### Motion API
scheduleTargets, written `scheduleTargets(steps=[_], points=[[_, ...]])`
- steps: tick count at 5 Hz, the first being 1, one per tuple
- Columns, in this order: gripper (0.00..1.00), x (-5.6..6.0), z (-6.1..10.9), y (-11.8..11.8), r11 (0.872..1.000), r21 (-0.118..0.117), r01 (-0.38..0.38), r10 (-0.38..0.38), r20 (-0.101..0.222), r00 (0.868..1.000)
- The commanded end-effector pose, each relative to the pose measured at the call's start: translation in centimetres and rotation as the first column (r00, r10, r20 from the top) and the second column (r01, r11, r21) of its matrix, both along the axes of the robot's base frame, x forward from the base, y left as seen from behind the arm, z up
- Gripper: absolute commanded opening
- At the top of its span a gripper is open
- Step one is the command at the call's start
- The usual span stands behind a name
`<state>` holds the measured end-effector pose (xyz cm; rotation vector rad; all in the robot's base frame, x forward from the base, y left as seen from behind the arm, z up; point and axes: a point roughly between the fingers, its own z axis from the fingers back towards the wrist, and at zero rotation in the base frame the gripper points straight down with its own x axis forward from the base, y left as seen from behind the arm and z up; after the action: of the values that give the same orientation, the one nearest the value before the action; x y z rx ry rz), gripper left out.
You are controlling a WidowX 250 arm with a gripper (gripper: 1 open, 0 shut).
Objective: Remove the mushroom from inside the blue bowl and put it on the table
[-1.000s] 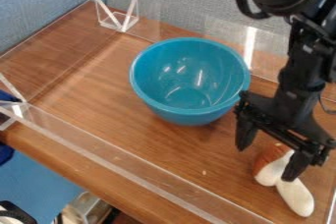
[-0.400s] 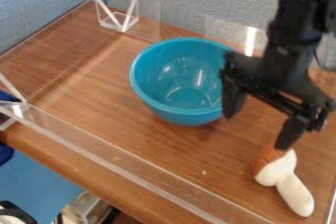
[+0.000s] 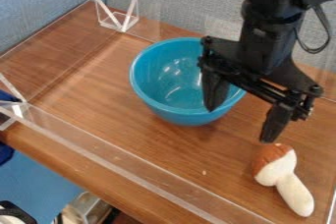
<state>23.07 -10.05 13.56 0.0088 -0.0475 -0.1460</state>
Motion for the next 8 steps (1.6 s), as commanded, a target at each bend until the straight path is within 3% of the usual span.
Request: scheduleTargets(steps=[1, 5, 8], points=[[1.0, 0.3, 0.6, -0.1, 1.0, -0.031, -0.001, 0.001, 0.029, 1.0], [1.0, 0.5, -0.6, 0.0, 0.999, -0.037, 0.002, -0.003, -0.027, 1.0], [1.0, 1.4, -1.3, 0.3, 0.999, -0.042, -0.011, 0.009, -0.041, 0.999]])
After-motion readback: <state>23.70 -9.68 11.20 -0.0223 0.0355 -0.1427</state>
